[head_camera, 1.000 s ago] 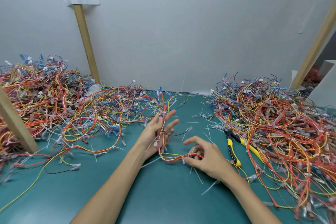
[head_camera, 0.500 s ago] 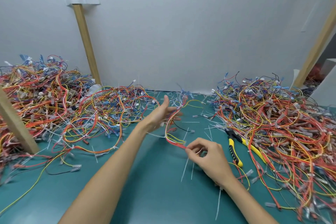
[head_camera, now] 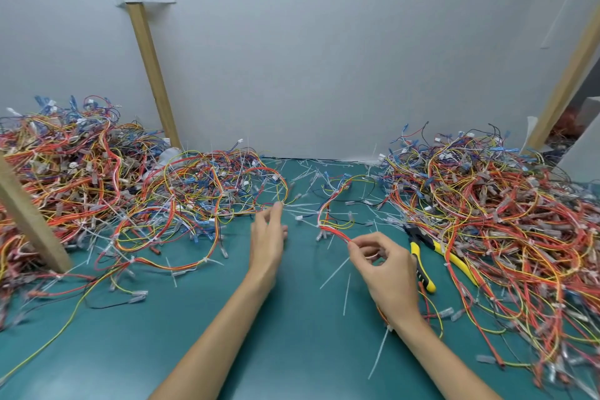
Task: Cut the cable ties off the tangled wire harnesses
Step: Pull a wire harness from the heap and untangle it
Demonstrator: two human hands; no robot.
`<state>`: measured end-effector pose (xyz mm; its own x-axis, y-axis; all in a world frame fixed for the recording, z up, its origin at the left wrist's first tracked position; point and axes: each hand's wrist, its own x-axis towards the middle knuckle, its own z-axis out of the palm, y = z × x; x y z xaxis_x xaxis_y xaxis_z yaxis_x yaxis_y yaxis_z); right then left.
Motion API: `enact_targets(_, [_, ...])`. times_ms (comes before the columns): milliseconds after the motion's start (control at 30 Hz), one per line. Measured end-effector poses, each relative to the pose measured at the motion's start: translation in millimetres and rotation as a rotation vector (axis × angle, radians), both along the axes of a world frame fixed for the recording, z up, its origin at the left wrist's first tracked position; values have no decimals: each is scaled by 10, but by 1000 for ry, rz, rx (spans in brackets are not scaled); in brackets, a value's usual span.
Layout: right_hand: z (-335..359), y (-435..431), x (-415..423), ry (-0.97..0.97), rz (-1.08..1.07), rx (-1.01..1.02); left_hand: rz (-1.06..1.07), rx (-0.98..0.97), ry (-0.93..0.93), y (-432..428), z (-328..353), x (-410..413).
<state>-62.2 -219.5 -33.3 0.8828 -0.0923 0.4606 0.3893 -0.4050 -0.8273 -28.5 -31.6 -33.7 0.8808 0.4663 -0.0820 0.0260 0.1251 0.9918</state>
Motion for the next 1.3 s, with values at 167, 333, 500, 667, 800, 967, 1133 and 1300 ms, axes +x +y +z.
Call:
enact_targets(167, [-30, 40, -44, -50, 39, -127, -435, -500, 84, -166, -11, -106])
enact_targets(333, [-74, 82, -74, 82, 268, -371, -468, -695, 51, -131, -33, -105])
enact_targets(500, [-42, 55, -70, 139, 340, -497, -479, -805, 50, -48, -100, -51])
enact_targets(667, [-34, 44, -70, 146, 349, -497, -517, -813, 16, -57, -104, -54])
enact_targets(800, [-30, 45, -66, 157, 349, -484, -541, -792, -6, -48, -105, -57])
enact_targets(967, [-23, 41, -69, 172, 359, -472, -579, -750, -36, -50, -85, -79])
enact_targets(1133, [-25, 41, -68, 168, 361, -468, -591, -734, -53, -65, -68, -91])
enact_targets(1300, [-33, 36, -64, 181, 369, -483, -600, -721, -53, -73, -44, -108])
